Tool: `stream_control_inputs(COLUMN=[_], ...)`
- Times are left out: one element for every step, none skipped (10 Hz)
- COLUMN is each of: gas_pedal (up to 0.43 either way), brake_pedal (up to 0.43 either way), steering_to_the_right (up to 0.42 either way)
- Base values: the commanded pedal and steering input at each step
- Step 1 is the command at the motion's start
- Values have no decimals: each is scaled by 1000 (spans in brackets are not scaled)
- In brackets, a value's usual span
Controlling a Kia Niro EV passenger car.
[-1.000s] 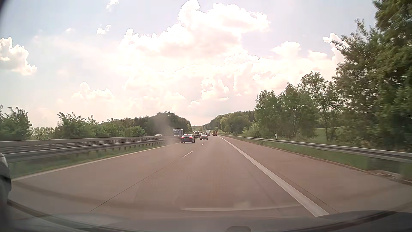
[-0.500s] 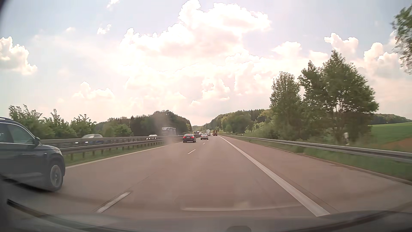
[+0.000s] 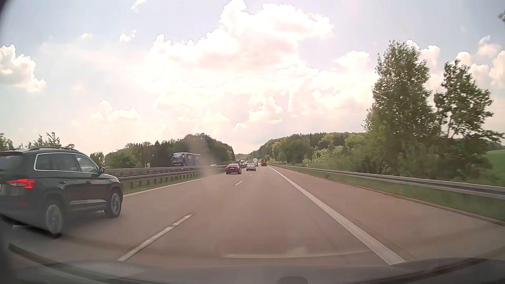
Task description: Follow the waypoints while adhering to traffic rules and regulations
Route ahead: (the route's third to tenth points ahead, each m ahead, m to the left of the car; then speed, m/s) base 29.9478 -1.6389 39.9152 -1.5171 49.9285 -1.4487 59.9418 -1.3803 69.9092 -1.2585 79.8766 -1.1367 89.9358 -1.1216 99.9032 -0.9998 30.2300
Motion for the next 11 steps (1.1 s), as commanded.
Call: stream_control_inputs(gas_pedal=[157, 150, 150, 150, 150, 150, 150, 150, 150, 150, 150], brake_pedal=[0, 0, 0, 0, 0, 0, 0, 0, 0, 0, 0], steering_to_the_right=[-3, -3, -3, -3, -3, -3, -3, -3, -3, -3, -4])
